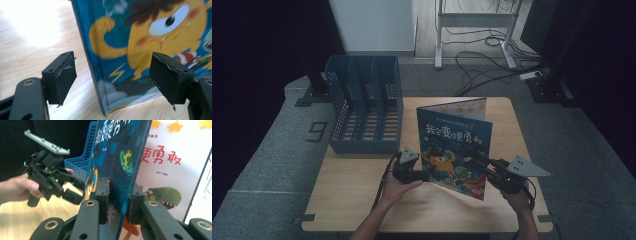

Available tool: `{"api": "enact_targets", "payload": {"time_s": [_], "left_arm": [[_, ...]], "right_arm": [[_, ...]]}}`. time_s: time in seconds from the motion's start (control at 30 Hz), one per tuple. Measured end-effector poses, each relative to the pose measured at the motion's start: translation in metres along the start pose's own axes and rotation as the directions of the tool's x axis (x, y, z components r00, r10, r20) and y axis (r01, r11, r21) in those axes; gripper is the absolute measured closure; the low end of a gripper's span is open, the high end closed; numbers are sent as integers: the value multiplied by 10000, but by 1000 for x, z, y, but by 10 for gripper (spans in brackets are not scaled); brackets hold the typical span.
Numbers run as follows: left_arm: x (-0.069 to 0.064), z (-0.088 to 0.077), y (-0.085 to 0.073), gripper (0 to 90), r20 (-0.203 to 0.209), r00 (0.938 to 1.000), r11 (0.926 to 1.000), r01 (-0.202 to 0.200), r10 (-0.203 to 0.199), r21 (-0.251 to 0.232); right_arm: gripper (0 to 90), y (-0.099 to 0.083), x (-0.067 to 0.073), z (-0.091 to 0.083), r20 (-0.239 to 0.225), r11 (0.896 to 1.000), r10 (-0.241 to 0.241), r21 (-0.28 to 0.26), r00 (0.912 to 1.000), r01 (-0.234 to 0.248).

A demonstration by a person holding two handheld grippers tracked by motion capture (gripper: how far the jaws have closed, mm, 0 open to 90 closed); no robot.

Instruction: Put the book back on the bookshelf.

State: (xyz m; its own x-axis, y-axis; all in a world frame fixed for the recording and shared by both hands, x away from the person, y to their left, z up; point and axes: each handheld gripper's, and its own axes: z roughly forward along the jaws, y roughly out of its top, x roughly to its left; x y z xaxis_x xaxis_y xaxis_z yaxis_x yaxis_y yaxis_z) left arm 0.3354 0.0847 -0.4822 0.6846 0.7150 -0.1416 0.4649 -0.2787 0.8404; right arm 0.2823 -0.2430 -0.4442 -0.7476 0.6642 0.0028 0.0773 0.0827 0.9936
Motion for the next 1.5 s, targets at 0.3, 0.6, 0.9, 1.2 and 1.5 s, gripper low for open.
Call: {"api": "enact_targets", "payload": {"time_s": [0.3, 0.6, 0.9, 1.2, 1.5], "left_arm": [[-7, 0, 13, 215, 76, 9996, 9990, -278, 281, -344], [-11, -2, 16, 234, 200, 9987, 9960, -457, 473, -767], [-20, -5, 19, 269, 311, 9962, 9921, -774, 808, -984], [-25, -9, 21, 340, 323, 9948, 9874, -916, 965, -1290], [-31, -11, 22, 379, 153, 9903, 9805, -1342, 1378, -1439]], "right_arm": [[724, -9, -6, -8, -9, 9998, 150, 166, 9999, -150], [676, -18, -12, -9, 345, 9997, 139, 180, 9993, -145], [646, -22, -15, -10, 664, 9994, 238, 226, 9975, -253], [605, -25, -19, -11, 1071, 9987, 453, 201, 9932, -477], [564, -27, -22, -10, 1241, 9972, 692, 201, 9899, -722]]}}
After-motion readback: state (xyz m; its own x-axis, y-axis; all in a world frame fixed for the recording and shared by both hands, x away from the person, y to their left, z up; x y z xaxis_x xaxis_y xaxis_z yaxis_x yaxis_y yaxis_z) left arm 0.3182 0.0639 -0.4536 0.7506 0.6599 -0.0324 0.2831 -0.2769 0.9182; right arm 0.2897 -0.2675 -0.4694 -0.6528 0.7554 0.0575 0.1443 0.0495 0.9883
